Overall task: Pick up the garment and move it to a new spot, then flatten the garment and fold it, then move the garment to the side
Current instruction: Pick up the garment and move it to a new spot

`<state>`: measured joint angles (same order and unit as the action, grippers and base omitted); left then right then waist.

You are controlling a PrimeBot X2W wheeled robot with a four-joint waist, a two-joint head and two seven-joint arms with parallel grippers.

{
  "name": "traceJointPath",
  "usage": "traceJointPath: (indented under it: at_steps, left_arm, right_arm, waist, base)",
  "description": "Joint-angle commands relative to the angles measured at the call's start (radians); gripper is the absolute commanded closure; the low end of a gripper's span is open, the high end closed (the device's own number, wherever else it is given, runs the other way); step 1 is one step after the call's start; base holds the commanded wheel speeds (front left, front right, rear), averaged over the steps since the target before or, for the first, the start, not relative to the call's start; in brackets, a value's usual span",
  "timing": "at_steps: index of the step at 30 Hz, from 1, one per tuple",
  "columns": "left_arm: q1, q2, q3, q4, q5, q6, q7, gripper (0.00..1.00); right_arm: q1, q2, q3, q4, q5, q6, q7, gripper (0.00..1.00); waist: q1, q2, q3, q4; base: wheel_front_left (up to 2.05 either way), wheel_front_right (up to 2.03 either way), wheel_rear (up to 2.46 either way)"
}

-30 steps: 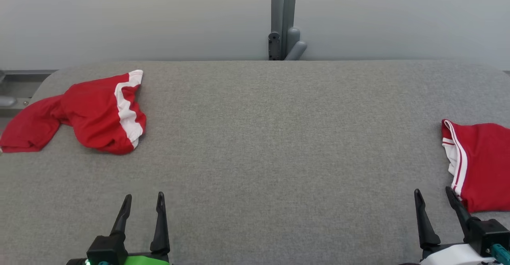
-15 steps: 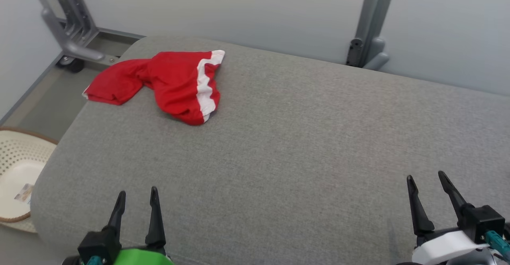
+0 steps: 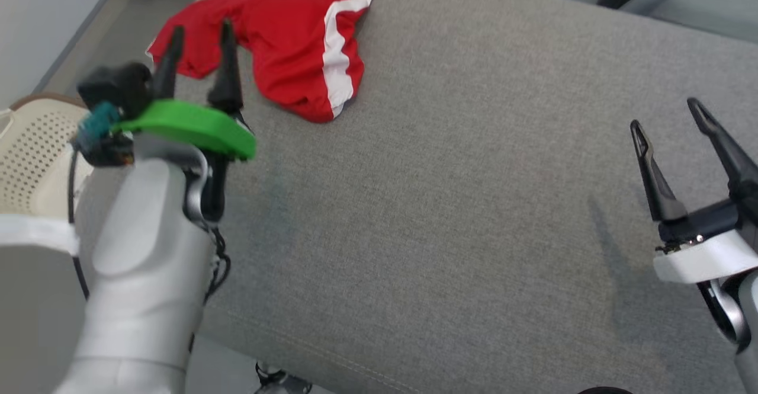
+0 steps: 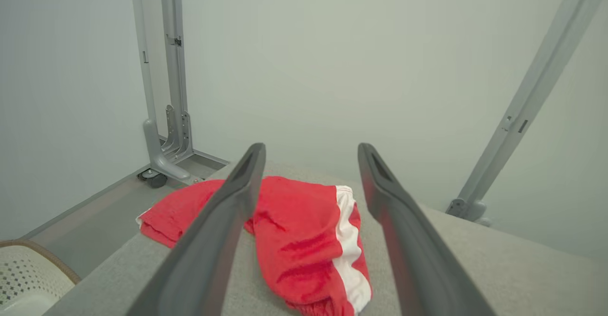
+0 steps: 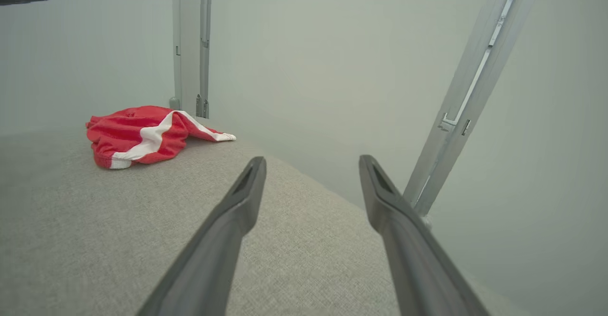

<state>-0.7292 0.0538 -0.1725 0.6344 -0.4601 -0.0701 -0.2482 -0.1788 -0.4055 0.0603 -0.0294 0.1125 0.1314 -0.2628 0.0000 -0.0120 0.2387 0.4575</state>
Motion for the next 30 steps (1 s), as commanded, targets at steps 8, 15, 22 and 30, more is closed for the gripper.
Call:
traceJointPath:
  at_steps: [8, 15, 22, 30]
  left_arm:
    - [-0.304, 0.048, 0.045, 0.351, -0.083, -0.047, 0.026, 0.00]
    - [-0.371, 0.094, 0.055, 0.524, -0.139, -0.060, 0.053, 0.00]
    - [-0.364, 0.075, 0.053, 0.582, -0.204, -0.064, 0.093, 1.00]
    - [-0.286, 0.079, -0.046, 0.420, -0.278, -0.066, 0.086, 1.00]
  right_arm:
    - [-0.111, -0.022, 0.049, -0.069, 0.000, -0.001, -0.002, 0.00]
    - [-0.121, 0.028, 0.052, -0.131, -0.006, -0.001, -0.002, 0.00]
    - [-0.115, 0.057, 0.038, -0.133, -0.010, -0.001, -0.002, 0.00]
    - [-0.107, 0.111, 0.029, -0.103, -0.004, -0.001, -0.002, 0.00]
  waist:
    - [0.0000, 0.0120, 0.503, -0.229]
    - [0.0000, 0.0120, 0.507, -0.291]
    - [0.0000, 0.0120, 0.485, -0.309]
    - [0.0000, 0.0120, 0.414, -0.313]
  base:
    - [0.00, 0.00, 0.00]
    - [0.00, 0.00, 0.00]
    - [0.00, 0.00, 0.00]
    - [0.00, 0.00, 0.00]
